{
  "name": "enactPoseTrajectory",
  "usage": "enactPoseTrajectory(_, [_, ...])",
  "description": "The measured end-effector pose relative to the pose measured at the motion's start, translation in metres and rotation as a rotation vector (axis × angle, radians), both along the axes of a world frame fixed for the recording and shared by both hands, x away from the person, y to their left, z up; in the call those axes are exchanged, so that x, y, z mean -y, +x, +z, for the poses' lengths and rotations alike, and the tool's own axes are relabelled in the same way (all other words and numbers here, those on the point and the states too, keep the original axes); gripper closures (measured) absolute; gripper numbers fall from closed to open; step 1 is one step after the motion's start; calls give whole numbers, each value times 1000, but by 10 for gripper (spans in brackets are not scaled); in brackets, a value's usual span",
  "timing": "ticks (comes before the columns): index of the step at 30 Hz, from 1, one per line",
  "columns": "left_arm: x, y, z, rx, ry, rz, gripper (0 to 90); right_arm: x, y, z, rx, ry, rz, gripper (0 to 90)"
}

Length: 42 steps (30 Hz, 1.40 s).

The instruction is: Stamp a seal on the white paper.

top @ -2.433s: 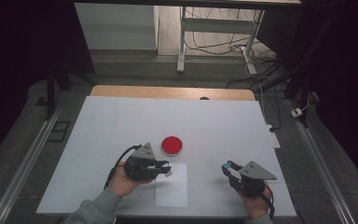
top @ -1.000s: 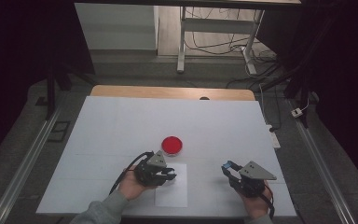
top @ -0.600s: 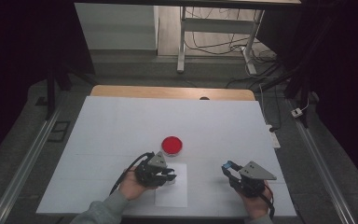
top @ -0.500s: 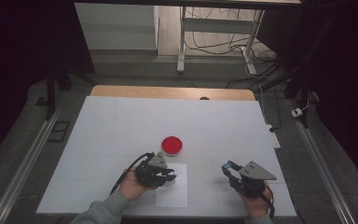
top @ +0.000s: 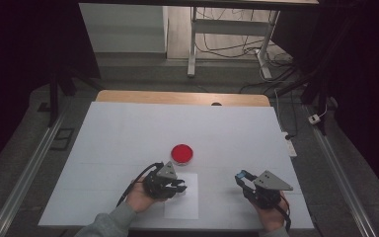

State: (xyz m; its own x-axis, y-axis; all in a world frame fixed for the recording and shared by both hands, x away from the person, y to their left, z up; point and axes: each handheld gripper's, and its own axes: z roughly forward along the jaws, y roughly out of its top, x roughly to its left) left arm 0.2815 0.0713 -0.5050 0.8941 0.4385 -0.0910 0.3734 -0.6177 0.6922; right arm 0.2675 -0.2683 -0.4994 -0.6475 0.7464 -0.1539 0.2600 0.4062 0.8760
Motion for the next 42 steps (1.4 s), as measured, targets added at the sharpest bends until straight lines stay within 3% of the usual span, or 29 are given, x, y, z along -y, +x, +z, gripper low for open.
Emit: enactPoseTrajectory(42, [5,-5,-2,32,66,-12,764,0,0,0,-2,1,-1,650])
